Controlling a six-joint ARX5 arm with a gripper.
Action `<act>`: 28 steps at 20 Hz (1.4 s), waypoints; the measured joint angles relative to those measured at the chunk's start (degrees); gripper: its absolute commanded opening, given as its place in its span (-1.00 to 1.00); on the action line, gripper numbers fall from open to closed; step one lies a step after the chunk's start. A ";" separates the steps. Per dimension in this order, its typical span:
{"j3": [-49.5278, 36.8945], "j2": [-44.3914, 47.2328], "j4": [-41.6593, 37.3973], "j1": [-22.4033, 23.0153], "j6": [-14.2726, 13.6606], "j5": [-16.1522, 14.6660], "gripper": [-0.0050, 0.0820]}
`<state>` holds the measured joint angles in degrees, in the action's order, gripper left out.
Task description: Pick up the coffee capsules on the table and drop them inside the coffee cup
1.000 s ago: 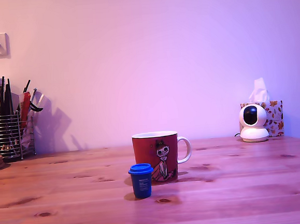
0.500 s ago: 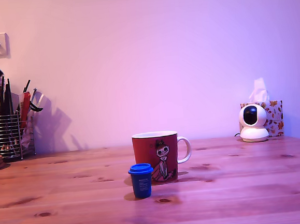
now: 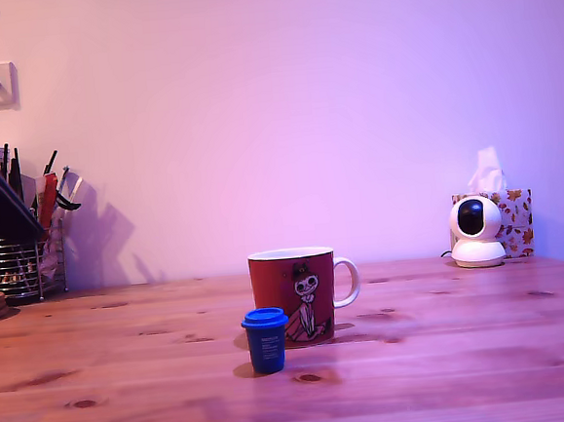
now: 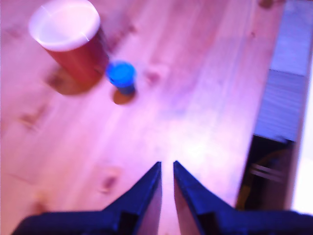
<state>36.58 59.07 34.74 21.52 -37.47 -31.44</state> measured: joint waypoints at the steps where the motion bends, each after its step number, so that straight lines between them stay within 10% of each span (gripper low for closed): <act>1: 0.00 1.38 -0.68 -0.02 0.00 -0.87 0.58; 13: 0.00 10.10 -8.37 0.00 2.58 -8.37 0.58; 28: -0.02 32.74 -43.34 0.00 4.48 -13.66 0.58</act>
<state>36.56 91.81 -8.60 21.52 -32.99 -45.10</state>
